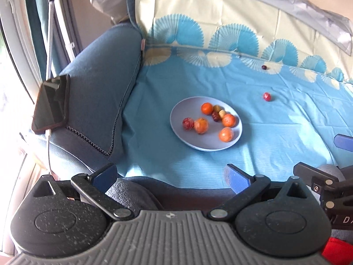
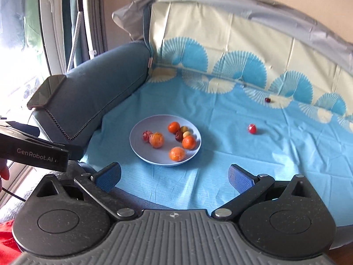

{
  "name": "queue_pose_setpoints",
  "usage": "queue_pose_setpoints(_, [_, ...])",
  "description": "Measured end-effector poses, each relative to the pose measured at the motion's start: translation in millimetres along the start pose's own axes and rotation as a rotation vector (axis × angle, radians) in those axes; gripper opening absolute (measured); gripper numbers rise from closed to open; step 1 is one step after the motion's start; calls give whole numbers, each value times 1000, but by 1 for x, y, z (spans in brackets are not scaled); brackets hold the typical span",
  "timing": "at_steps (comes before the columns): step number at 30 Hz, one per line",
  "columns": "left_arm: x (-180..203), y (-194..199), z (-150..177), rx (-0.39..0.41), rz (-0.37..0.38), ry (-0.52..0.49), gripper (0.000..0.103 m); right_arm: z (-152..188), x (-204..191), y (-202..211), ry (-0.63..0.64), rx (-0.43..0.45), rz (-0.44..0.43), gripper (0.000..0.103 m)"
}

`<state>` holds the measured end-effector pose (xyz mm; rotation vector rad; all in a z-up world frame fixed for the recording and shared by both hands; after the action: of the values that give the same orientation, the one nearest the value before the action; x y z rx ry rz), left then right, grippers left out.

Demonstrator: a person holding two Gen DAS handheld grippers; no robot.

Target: Organize fruits

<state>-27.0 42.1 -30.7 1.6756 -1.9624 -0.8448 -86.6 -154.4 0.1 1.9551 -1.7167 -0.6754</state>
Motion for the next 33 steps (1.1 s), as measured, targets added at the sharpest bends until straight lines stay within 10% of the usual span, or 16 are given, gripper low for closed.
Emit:
queue_pose_setpoints(27, [14,18,-15,65,-35,-35,103,11,20,18,-66,60,55,102])
queue_pose_setpoints(33, [32,2,-42,79,-27,-44,103,5,60,21,-90,134,193,102])
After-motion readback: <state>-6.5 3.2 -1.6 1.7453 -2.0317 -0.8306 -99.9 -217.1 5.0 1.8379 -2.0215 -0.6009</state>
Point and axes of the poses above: each gripper's, at about its wrist camera, not at the fingertips, and y roughly against the way its jaws point, x to its right, z to its underside, the point moved 4 cm from there along -y, roughly the way its jaws point, and after that the axes turned 5 degrees about x, right-handed, at the moved point
